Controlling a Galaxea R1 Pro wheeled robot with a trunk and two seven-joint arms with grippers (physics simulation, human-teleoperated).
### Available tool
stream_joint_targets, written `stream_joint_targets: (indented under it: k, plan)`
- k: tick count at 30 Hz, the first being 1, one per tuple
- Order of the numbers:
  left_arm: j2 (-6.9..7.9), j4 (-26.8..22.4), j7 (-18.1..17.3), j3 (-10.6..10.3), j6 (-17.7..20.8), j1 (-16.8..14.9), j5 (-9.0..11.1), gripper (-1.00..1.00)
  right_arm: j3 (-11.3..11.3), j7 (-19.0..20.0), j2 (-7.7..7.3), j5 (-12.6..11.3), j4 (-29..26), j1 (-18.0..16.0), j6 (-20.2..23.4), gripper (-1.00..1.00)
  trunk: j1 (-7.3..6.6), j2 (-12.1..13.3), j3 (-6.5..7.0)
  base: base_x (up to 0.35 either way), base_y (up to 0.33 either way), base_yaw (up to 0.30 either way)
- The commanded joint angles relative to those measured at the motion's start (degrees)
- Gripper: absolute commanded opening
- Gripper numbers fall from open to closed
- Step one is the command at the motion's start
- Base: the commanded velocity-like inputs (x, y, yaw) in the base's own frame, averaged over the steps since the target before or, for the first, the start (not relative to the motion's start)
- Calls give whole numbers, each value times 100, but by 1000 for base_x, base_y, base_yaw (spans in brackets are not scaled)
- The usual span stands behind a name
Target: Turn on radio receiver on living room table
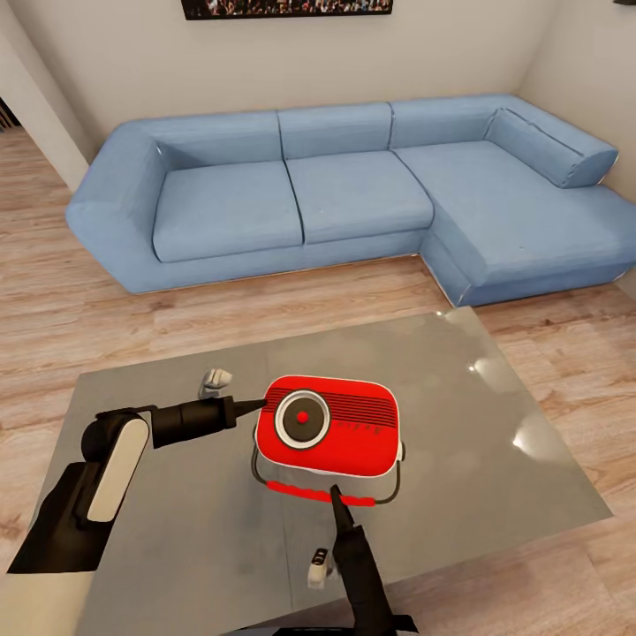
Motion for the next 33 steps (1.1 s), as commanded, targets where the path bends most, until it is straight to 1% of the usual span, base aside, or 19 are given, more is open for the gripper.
stream_joint_targets:
  k: [1, 7, 11, 13, 16, 17, 18, 21, 22, 24, 25, 33]
  plan:
    - [0, 0, 0, 0, 0, 0, 0, -100, 7, -3, 2, 19, -4, -1, 17, -100, 0, 0, 0, 0, 0, 0]
    - [-13, 1, 0, 0, 0, 0, -20, -100, 7, 1, 4, 20, 4, 12, 17, -100, 0, 0, 0, 0, 0, 0]
    - [-20, -1, 0, -15, 0, 0, 5, -100, 7, 25, 5, 20, 12, 31, 64, -100, 0, 0, 0, 0, 0, 0]
    - [-101, -6, 0, -45, 0, 0, -1, -100, 7, 41, 50, 20, 35, 33, 75, -100, 0, 0, 0, 0, 0, 0]
    - [-353, -6, 17, -194, 0, 0, -67, -100, 1, 47, 153, 22, 57, 34, 91, -100, 0, 0, 0, 0, 0, 0]
    - [-463, -7, 44, -265, 0, -9, -130, -100, 4, 48, 179, 25, 62, 45, 140, -100, 0, 0, 0, 0, 0, 0]
    - [-499, -7, 55, -281, 0, -14, -159, -100, 4, 48, 184, 26, 62, 52, 170, -100, 0, 0, 0, 0, 0, 0]
    - [-714, -4, 113, -329, 0, -39, -404, -100, 6, 53, 201, 28, 65, 102, 331, -100, 0, 0, 0, 0, 0, 0]
    - [-788, -2, 126, -336, 0, -47, -547, -100, 6, 55, 204, 28, 66, 112, 359, -100, 0, 0, 0, 0, 0, 0]
    - [-847, 26, 136, -341, 0, -63, -693, -100, 7, 57, 206, 29, 66, 119, 382, -100, 0, 0, 0, 0, 0, 0]
    - [-879, 42, 139, -342, 0, -67, -735, -100, 7, 53, 207, 29, 66, 121, 390, -100, 0, 0, 0, 0, 0, 0]
    - [-895, 168, 141, -358, 0, -70, -758, -100, 2, 46, 207, 29, 66, 122, 403, -100, 0, 0, 0, 0, 0, 0]
